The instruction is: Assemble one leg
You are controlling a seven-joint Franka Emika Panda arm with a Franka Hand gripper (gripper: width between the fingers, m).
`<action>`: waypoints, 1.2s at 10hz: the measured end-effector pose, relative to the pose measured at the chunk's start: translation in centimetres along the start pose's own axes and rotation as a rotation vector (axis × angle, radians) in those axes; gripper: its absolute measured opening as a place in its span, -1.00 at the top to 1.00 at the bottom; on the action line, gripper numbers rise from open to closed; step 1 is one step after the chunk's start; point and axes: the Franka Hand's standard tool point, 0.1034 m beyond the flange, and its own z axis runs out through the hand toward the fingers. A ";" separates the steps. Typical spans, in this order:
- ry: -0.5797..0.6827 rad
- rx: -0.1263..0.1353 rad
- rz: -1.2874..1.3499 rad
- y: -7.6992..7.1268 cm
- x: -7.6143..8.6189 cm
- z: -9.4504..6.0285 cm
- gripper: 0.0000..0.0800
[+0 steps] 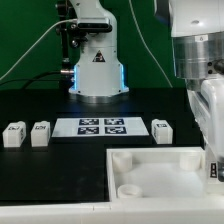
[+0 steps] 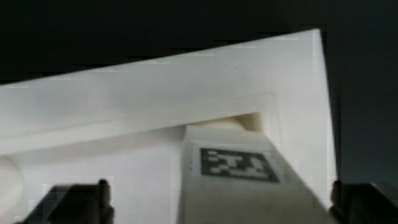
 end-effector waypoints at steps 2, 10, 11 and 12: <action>0.018 0.003 -0.416 0.0 -0.5 0.1 -0.62; 0.054 -0.066 -1.423 -1.2 0.7 -0.5 -0.62; 0.054 -0.065 -1.395 -1.1 0.7 -0.4 -0.62; 0.055 -0.064 -1.363 -1.1 0.7 -0.4 -0.39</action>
Offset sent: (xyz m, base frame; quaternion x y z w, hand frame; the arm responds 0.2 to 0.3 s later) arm 0.0000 0.0000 0.0000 0.0000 0.0000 -0.2667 0.9638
